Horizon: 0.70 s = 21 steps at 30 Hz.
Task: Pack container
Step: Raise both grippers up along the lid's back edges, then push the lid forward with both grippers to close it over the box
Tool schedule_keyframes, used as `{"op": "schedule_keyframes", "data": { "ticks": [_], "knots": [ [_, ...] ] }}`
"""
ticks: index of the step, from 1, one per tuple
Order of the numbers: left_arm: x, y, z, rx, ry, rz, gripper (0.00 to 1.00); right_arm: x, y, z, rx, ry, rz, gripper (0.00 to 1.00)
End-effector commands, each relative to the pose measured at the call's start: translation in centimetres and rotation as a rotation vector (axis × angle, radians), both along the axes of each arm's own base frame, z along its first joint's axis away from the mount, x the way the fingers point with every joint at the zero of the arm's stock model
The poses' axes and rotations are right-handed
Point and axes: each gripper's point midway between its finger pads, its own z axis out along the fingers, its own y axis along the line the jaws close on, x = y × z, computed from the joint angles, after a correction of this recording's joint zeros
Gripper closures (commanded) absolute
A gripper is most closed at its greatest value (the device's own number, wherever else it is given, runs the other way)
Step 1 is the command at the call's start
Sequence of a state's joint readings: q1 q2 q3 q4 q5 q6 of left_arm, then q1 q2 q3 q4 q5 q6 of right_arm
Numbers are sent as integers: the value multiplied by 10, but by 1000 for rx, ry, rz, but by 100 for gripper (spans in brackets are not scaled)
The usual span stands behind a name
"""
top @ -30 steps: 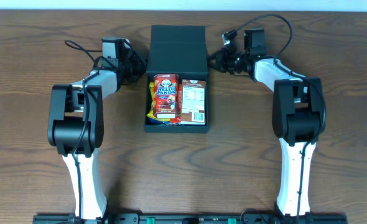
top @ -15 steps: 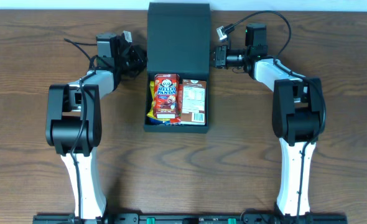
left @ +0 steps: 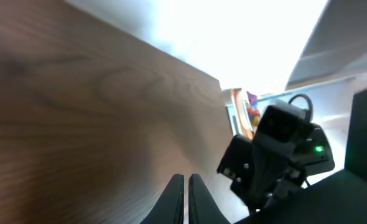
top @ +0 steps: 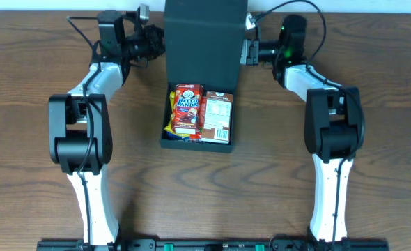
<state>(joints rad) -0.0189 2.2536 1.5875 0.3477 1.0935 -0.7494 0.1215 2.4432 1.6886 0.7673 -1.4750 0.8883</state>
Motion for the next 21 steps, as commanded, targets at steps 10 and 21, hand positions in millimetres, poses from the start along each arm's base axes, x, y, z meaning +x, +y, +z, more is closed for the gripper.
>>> {"op": "schedule_keyframes", "data": {
  "ticks": [10, 21],
  "knots": [
    [-19, -18, 82, -66, -251, -276, 94, -32, 10, 48, -2, 107, 112, 98],
    [-52, -23, 110, -121, -342, -478, 94, -53, 35, 57, -9, 152, 168, 98]
  ]
}}
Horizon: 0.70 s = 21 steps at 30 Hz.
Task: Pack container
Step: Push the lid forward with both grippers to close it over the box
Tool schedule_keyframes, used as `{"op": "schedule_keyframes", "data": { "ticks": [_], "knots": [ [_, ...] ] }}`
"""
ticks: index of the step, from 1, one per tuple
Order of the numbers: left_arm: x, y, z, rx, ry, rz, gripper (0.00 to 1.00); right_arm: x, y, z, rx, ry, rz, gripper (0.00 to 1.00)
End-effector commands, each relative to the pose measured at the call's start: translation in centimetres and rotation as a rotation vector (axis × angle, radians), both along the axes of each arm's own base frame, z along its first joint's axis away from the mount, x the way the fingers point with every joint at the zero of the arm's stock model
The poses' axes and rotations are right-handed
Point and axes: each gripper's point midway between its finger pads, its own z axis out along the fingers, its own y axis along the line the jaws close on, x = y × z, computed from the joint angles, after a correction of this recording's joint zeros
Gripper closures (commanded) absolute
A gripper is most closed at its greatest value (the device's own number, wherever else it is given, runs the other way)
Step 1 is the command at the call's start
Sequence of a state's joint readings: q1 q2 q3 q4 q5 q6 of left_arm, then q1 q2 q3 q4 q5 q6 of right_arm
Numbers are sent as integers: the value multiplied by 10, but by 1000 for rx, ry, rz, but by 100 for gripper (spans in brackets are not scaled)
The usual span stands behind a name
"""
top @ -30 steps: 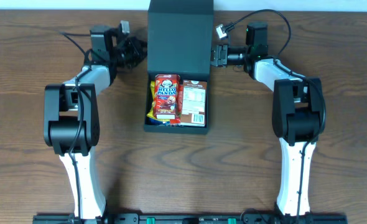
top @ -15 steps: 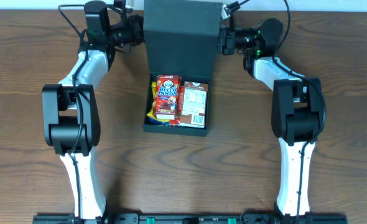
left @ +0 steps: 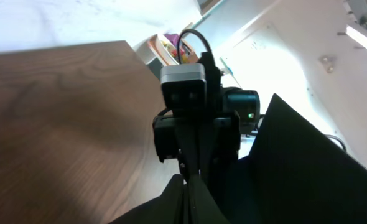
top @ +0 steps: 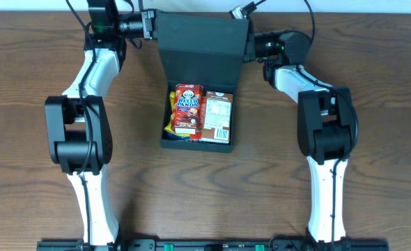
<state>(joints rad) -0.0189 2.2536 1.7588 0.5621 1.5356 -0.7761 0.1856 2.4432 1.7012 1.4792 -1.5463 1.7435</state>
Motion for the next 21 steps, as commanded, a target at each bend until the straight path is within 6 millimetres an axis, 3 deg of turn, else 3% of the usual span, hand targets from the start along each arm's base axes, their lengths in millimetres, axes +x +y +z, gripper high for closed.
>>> {"op": "schedule_keyframes", "data": {
  "ticks": [1, 7, 16, 19, 21],
  "knots": [
    [-7, -1, 9, -3, 4, -47, 94, -7, 8, 2, -11, 18, 27, 98],
    [-8, -1, 18, -8, 11, -48, 94, -7, 6, 10, -10, 21, 24, 98],
    [-12, -1, 34, -17, -9, -50, 94, -20, 22, 22, -6, -2, 60, 98],
    [-13, 0, 36, -17, -25, -49, 94, -15, 14, 23, -6, -5, 41, 98],
    [-12, 0, 37, -18, -28, -47, 94, -3, -5, 26, -3, -17, 0, 98]
  ]
}}
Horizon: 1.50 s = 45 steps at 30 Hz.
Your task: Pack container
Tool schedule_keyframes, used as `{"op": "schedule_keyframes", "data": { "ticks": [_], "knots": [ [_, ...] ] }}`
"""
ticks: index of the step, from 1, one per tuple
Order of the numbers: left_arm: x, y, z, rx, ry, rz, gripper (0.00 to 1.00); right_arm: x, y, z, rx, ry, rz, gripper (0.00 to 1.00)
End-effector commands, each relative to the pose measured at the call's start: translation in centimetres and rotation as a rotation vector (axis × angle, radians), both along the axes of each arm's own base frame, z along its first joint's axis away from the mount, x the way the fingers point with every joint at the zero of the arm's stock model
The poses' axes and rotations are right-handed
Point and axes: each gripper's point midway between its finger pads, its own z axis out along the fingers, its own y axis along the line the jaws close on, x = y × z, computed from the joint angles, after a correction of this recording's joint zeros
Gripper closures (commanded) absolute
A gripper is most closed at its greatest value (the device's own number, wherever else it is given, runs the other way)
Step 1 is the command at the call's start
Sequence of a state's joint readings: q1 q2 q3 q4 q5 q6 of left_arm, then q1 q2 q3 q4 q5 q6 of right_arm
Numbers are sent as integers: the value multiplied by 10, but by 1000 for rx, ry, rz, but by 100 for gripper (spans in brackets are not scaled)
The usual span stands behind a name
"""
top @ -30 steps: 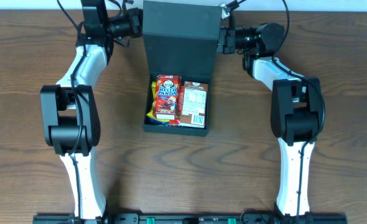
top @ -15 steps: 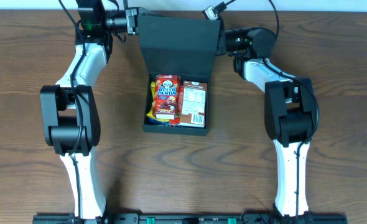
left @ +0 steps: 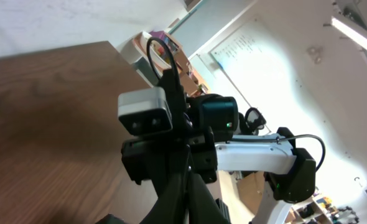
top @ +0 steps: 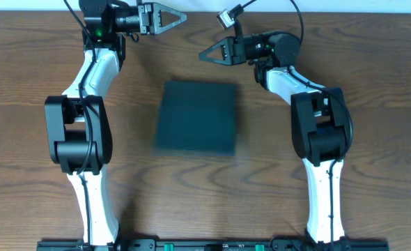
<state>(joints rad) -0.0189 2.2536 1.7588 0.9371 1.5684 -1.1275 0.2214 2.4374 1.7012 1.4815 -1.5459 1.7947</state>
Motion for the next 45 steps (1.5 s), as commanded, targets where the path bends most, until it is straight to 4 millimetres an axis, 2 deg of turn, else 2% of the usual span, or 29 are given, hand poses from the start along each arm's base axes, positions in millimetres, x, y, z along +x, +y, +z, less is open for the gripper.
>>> {"op": "schedule_keyframes", "data": {
  "ticks": [1, 4, 6, 9, 11, 13, 15, 17, 19, 22, 24, 26, 27, 31, 32, 33, 34, 36, 37, 38, 39, 41, 43, 44, 45],
  "knots": [
    [0, 0, 6, -1, -3, -2, 93, 13, -32, 26, 7, -75, -61, 98],
    [11, 1, 10, -25, -29, 63, 88, 34, -66, 37, 24, -147, -144, 98],
    [27, 3, 15, -56, -34, 156, 81, 57, -91, 45, 63, -169, -247, 98],
    [49, 8, 10, -80, 51, 271, 79, 88, -113, 38, 81, -126, -369, 98],
    [65, 13, -11, -60, 176, 347, 79, 115, -124, 17, 58, -69, -478, 98],
    [74, 17, -41, -11, 326, 411, 79, 138, -132, -14, -2, 27, -594, 98],
    [74, 21, -79, 73, 457, 468, 80, 153, -142, -58, -121, 142, -717, 98],
    [69, 24, -104, 146, 521, 496, 81, 154, -147, -85, -212, 179, -763, 98],
    [64, 25, -115, 183, 540, 494, 82, 152, -152, -102, -291, 178, -786, 98],
    [61, 25, -105, 185, 518, 494, 83, 149, -165, -110, -420, 159, -826, 98],
    [57, 26, -83, 195, 444, 504, 83, 146, -177, -98, -533, 104, -842, 98],
    [48, 29, -60, 245, 364, 541, 83, 139, -190, -78, -668, 33, -858, 98],
    [40, 33, -49, 298, 320, 571, 83, 132, -197, -62, -745, -9, -866, 98],
    [3, 42, -28, 540, 168, 646, 80, 100, -210, -7, -900, -130, -852, 98],
    [-7, 41, -23, 596, 125, 647, 73, 88, -212, 9, -917, -148, -848, 98],
    [-19, 38, -17, 648, 64, 628, 38, 75, -212, 22, -933, -165, -837, 98],
    [-32, 31, -10, 681, -2, 587, 15, 61, -212, 35, -946, -180, -826, 98],
    [-55, 16, 0, 718, -88, 511, 8, 33, -213, 55, -990, -189, -812, 98],
    [-66, 8, 3, 728, -108, 476, 1, 17, -214, 63, -1025, -181, -808, 98],
    [-75, 1, 5, 728, -120, 441, 5, -1, -214, 70, -1059, -172, -803, 98],
    [-83, -6, 5, 722, -127, 403, 5, -12, -214, 75, -1078, -174, -792, 98],
    [-101, -21, 1, 705, -134, 302, 5, -52, -206, 89, -1120, -188, -728, 98],
    [-111, -27, -3, 703, -118, 258, 5, -80, -197, 97, -1134, -197, -675, 98],
    [-115, -27, -7, 717, -114, 239, 68, -100, -193, 102, -1165, -203, -649, 98],
    [-117, -26, -10, 731, -105, 239, 91, -109, -192, 103, -1191, -207, -640, 98]
  ]
}}
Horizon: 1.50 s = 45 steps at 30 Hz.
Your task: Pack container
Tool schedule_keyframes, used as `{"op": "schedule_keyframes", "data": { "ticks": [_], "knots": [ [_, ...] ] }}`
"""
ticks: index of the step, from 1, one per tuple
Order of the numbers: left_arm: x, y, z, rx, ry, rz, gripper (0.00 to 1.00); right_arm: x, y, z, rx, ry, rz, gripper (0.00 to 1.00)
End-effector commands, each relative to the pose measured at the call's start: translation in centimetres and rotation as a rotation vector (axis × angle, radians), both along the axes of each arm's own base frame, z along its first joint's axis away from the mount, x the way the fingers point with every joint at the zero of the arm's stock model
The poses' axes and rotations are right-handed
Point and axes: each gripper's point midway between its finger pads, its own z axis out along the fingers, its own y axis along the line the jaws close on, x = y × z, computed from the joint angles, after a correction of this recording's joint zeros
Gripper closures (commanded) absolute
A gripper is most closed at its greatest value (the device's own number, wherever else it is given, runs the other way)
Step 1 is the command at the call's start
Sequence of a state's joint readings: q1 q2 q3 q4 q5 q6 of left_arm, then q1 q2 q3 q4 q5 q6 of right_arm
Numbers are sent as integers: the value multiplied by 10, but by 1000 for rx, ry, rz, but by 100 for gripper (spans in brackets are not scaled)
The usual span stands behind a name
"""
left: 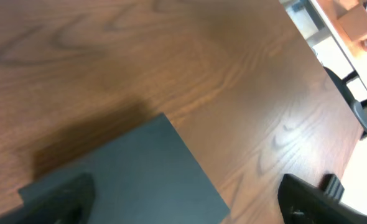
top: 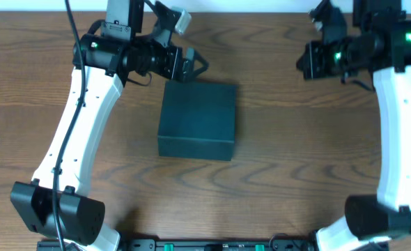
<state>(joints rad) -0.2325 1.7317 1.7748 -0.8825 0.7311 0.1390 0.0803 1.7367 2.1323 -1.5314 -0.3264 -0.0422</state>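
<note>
The container is a dark teal box (top: 197, 120) lying at the middle of the table with its lid shut; its contents are hidden. My left gripper (top: 190, 67) hangs just beyond the box's far left corner, jaws wide open and empty. In the left wrist view the box lid (left: 134, 177) fills the bottom, with the left gripper (left: 183, 190) spread over it and one dark finger (left: 311, 199) at the lower right. My right gripper (top: 308, 63) is up at the far right, well away from the box, too dark to read.
Bare brown wood table (top: 296, 160) surrounds the box on all sides. The left arm's white links (top: 80, 132) slope down the left side. The right arm (top: 400, 125) runs along the right edge. A floor and furniture (left: 351, 37) show past the table's edge.
The box lies sharp and still with its lid down. My left gripper has come in from the far edge to the box's far left corner. The right gripper has moved off to the far right.
At first the lid stood upright, snack packs showed inside, and both grippers were at the lid's sides. Then both were at its top corners. Then the lid was down, blurred, with both grippers open beyond it. Now both arms are elsewhere.
</note>
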Motion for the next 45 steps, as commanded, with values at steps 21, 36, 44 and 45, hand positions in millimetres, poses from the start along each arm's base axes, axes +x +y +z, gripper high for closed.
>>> {"op": "schedule_keyframes", "data": {
  "ticks": [21, 36, 44, 45],
  "knots": [
    [-59, 4, -156, 157, 223, -121, 94, -135, 85, -132, 109, 77, -43, 98],
    [-82, -13, -226, 206, 336, -191, 94, -140, 132, -212, 224, 138, -41, 98],
    [-82, -13, -230, 203, 368, -173, 94, -134, 163, -235, 233, 144, 8, 98],
    [-80, -13, -228, 201, 372, -166, 94, -132, 169, -238, 236, 142, 5, 98]
  ]
}}
